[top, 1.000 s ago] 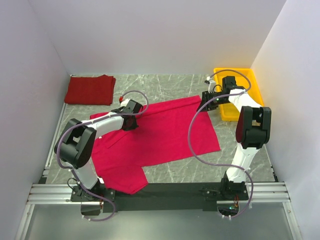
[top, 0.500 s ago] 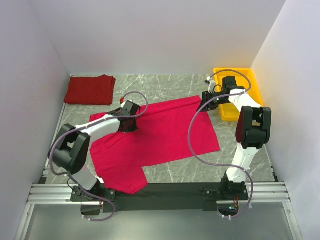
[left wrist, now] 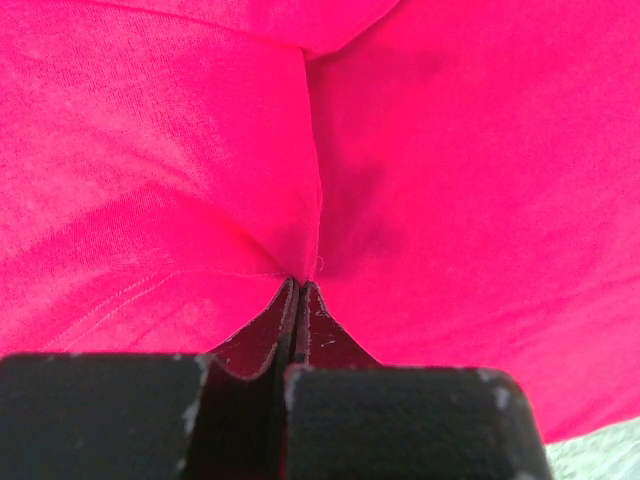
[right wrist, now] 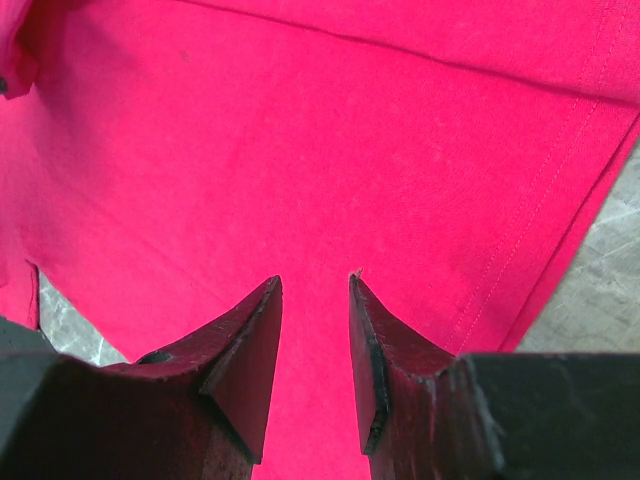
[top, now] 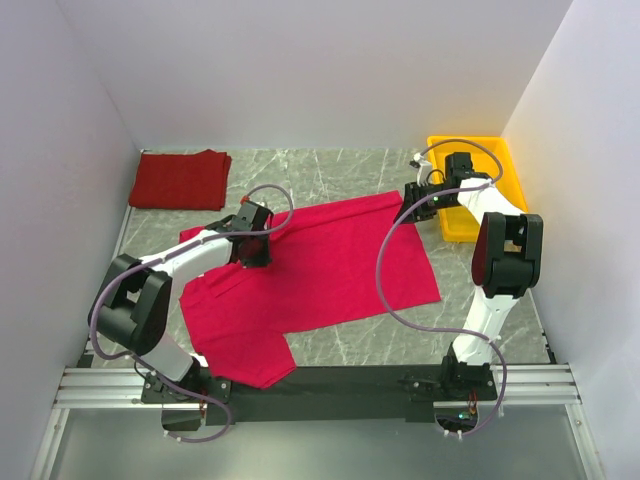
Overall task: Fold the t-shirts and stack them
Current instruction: Fold the tshirt
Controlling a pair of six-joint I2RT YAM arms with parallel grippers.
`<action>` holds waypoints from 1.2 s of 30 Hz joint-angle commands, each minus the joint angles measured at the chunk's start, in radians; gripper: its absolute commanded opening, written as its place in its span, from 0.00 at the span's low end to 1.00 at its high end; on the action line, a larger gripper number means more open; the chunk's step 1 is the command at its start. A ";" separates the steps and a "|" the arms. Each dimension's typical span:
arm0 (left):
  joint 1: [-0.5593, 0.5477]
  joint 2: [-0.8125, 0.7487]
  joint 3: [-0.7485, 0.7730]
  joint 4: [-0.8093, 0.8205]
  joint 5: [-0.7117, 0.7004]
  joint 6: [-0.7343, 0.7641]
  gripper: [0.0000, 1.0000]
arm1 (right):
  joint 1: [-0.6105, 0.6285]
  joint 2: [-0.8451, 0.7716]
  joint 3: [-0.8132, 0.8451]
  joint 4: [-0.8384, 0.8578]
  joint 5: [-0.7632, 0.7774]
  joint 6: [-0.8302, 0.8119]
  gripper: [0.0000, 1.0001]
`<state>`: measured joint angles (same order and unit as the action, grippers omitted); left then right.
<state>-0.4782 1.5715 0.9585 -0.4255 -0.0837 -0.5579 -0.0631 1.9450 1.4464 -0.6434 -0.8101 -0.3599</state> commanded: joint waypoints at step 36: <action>0.197 -0.266 -0.128 -0.235 -0.040 -0.241 0.52 | 0.002 -0.058 -0.006 0.005 -0.021 -0.013 0.41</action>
<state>-0.3126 1.3537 0.8894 -0.5739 -0.0978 -0.6395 -0.0635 1.9438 1.4315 -0.6441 -0.8135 -0.3649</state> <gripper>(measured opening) 0.527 0.406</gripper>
